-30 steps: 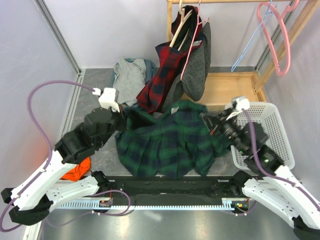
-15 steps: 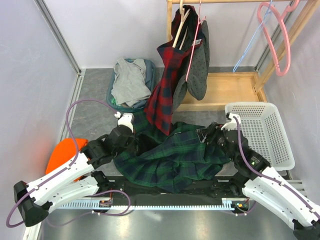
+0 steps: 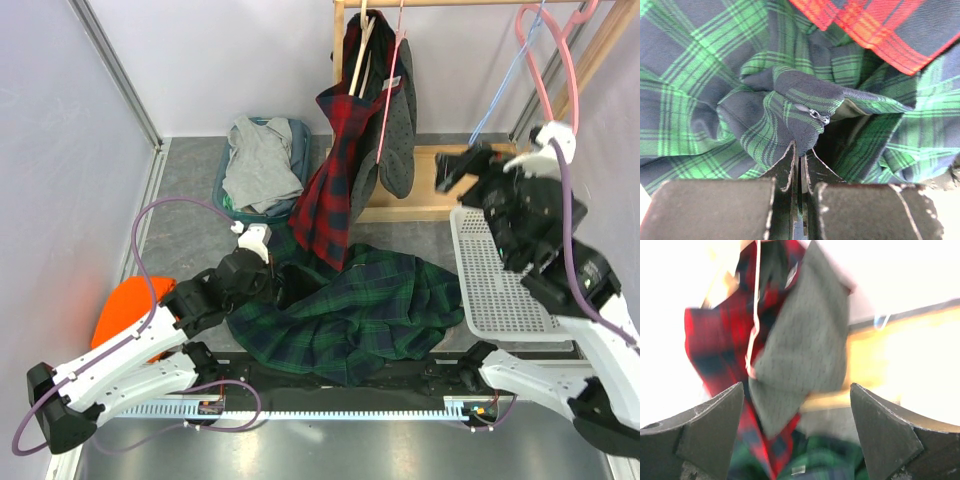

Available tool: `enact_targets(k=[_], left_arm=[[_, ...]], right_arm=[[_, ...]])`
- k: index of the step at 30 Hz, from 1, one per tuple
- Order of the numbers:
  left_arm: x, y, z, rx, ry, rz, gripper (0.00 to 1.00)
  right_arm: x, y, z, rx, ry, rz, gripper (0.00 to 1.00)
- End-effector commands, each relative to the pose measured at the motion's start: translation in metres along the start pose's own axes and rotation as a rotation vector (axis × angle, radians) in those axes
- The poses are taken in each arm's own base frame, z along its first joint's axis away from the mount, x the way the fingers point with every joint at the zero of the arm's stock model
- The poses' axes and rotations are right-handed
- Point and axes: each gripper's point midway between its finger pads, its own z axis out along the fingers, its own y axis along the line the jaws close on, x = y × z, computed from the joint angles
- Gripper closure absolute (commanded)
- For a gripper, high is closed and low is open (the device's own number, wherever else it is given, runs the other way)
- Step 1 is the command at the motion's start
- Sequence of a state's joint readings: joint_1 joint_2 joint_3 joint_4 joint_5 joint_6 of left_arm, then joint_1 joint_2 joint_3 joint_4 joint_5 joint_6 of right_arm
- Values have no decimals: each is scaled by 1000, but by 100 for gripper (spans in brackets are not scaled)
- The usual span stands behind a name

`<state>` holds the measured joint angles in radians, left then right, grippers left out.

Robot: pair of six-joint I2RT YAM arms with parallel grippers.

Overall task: Place the skirt on the hanger
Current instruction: Pick up the hanger from the clothesline.

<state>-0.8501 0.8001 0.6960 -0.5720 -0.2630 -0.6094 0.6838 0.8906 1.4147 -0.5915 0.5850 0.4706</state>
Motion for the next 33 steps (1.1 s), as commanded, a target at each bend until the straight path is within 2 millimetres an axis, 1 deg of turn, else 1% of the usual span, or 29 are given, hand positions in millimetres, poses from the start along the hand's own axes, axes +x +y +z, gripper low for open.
enact_targets(k=[1, 2, 3, 5, 6, 7, 8, 9, 10, 11, 12, 14, 16, 19, 20, 21, 22, 23, 24, 25, 26, 27, 28, 29, 30, 31, 33], left_arm=[[-11, -16, -2, 81, -38, -12, 98], [-12, -17, -3, 85, -40, -8, 98], [-11, -17, -3, 87, -39, -4, 98], [-12, -18, -4, 94, -42, 1, 98], [-12, -18, -4, 95, -41, 3, 98], [-11, -18, -4, 97, -38, 5, 98], [-12, -19, -5, 101, -39, 4, 98], [-11, -19, -5, 104, -39, 5, 98], [-11, -20, -5, 109, -37, 6, 98], [-11, -20, -5, 111, -36, 6, 98], [-10, -20, -5, 111, -34, 6, 98], [-11, -21, -5, 115, -35, 6, 98], [-11, -22, -5, 121, -35, 5, 98], [-10, -24, -5, 128, -32, 7, 98], [-10, -24, -5, 131, -32, 6, 98], [-10, -24, -5, 132, -30, 8, 98], [-9, -25, -5, 134, -28, 9, 98], [-10, -25, -5, 137, -29, 6, 98], [-9, -25, -5, 137, -26, 7, 98], [-9, -25, -4, 138, -25, 7, 98], [-8, -25, -4, 137, -24, 8, 98], [-8, -25, -4, 137, -24, 8, 98], [-8, -25, -4, 140, -24, 7, 98], [-7, -25, -4, 138, -22, 8, 98], [-8, -25, -4, 140, -24, 7, 98], [-8, -26, -4, 140, -26, 7, 98], [-7, -25, -3, 138, -22, 11, 98]], right_arm=[[-24, -15, 27, 222, -4, -205, 8], [-30, -14, 30, 234, -14, -217, 8], [-46, -14, 37, 254, -44, -206, 8], [-65, -17, 41, 272, -81, -191, 7], [-84, -26, 44, 294, -124, -166, 7], [-92, -29, 46, 293, -142, -156, 7], [-98, -27, 50, 258, -146, -152, 7], [-114, -38, 53, 289, -177, -146, 7], [-119, -42, 56, 294, -183, -150, 7], [-120, -41, 60, 271, -174, -156, 7], [-126, -48, 63, 289, -183, -162, 7], [-131, -54, 68, 294, -184, -171, 7], [-143, -67, 68, 322, -211, -173, 7], [-158, -89, 70, 351, -237, -152, 7], [-160, -94, 75, 350, -240, -143, 7], [-169, -117, 73, 397, -258, -130, 7], [-167, -119, 79, 357, -241, -100, 7], [-169, -127, 84, 353, -243, -82, 7], [-171, -146, 84, 380, -246, -68, 7], [-169, -147, 88, 345, -236, -51, 7], [-172, -152, 91, 339, -252, -48, 7], [-168, -168, 94, 357, -240, -39, 7], [-166, -167, 97, 323, -226, -24, 7], [-163, -180, 103, 328, -213, -14, 8], [-160, -184, 107, 319, -199, -9, 9], [-153, -187, 115, 292, -169, 1, 12], [-148, -193, 122, 283, -151, -1, 15]])
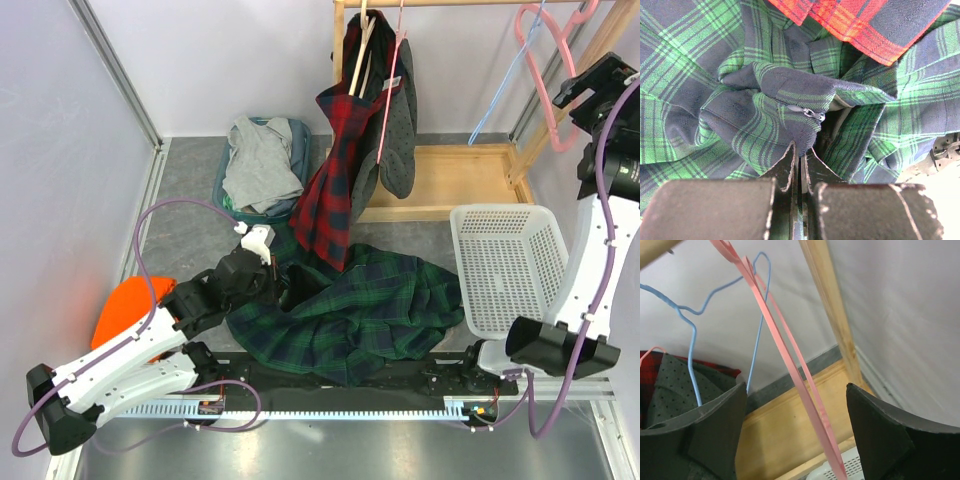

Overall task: Place the skirt on the hanger
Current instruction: Pick up the hanger from the clothesline.

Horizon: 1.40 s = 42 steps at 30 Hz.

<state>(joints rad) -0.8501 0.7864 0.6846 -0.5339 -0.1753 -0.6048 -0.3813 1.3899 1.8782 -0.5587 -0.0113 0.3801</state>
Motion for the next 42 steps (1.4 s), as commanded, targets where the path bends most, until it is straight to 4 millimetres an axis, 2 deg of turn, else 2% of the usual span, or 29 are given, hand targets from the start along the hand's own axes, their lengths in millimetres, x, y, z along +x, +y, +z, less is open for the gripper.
enact_targets(k=[1, 2, 4, 5, 7, 12, 15, 16, 21, 26, 31, 35, 36, 38, 39, 40, 42], left_arm=[[-10, -9, 1, 42, -36, 19, 98], [-9, -8, 2, 40, -34, 22, 98], [-10, -9, 2, 41, -35, 24, 98], [-10, -8, 3, 39, -35, 25, 98], [-9, -8, 4, 37, -32, 27, 98], [-8, -8, 6, 34, -25, 29, 98], [-8, -9, 8, 34, -23, 31, 98], [-8, -9, 8, 34, -23, 31, 98], [-8, -10, 8, 38, -21, 31, 98], [-10, -12, 9, 46, -21, 29, 98], [-9, -13, 8, 49, -21, 27, 98], [-10, -14, 7, 55, -24, 28, 98], [-10, -14, 7, 54, -23, 28, 98], [-10, -14, 7, 56, -23, 28, 98], [-11, -14, 7, 55, -26, 26, 98], [-11, -14, 7, 53, -26, 27, 98], [-12, -14, 7, 52, -30, 23, 98]], right_arm=[[6, 20, 14, -153, 29, 26, 17], [10, 19, 19, -161, 40, 18, 25], [13, 18, 24, -160, 52, 19, 33], [17, 18, 28, -166, 65, 20, 42], [20, 17, 32, -166, 78, 24, 53], [23, 15, 35, -160, 84, 11, 69], [21, 15, 34, -159, 83, 3, 87], [19, 15, 33, -158, 77, -3, 100], [0, 16, 22, -148, 17, -37, 100], [-32, 23, 0, -147, -80, -56, 100], [-52, 24, -21, -126, -147, -51, 100], [-43, 20, -27, -111, -130, -47, 100], [-42, 21, -33, -118, -130, -45, 100], [-26, 14, -36, -98, -89, -37, 100], [-24, 12, -45, -89, -89, -33, 100], [-6, 3, -46, -58, -34, -19, 100], [7, -2, -60, -32, 3, 5, 100]])
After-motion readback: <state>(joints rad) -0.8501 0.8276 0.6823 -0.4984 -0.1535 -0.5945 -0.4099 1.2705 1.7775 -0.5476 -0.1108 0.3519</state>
